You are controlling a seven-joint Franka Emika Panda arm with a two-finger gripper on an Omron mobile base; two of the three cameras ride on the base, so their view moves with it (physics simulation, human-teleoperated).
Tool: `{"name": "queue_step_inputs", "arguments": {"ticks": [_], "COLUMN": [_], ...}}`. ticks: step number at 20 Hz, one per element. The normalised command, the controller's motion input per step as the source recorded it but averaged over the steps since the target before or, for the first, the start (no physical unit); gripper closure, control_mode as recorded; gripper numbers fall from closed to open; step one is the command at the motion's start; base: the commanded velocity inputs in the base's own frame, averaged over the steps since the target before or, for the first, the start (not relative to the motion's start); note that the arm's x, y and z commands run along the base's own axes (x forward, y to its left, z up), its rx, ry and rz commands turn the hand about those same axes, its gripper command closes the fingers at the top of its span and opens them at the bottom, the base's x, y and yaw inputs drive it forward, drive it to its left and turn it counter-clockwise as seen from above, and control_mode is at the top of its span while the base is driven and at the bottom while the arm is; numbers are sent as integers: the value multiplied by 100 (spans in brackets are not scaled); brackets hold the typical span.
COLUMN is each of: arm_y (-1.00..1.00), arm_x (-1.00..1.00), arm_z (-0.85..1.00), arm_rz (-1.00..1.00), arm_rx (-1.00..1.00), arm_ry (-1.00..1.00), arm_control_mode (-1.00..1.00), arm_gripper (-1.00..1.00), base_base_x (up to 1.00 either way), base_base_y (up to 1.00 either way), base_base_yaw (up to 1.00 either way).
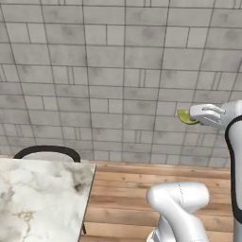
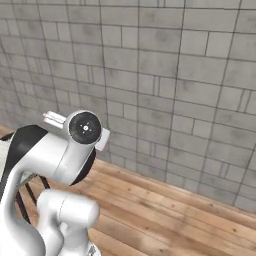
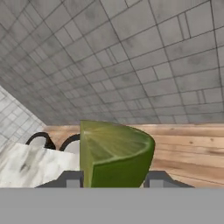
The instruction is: Take the lemon wedge from the fridge and place it on the plate with fish on the dining counter.
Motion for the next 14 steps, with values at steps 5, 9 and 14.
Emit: {"name": "queue_step_inputs", "arguments": {"ticks": [5,9,14], "arm_y": [0,0,0], "arm_x": [0,0,0], "arm_z": [0,0,0], "arm_rz": [0,0,0], "arm_rx": [0,0,0], "arm_ry": [0,0,0], "arm_control_mode": [100,100,100], "arm_gripper": [100,100,100], "base_base_x": [100,100,100], "base_base_y": [-1,0,0], "base_base_yaw": [5,36,48]}}
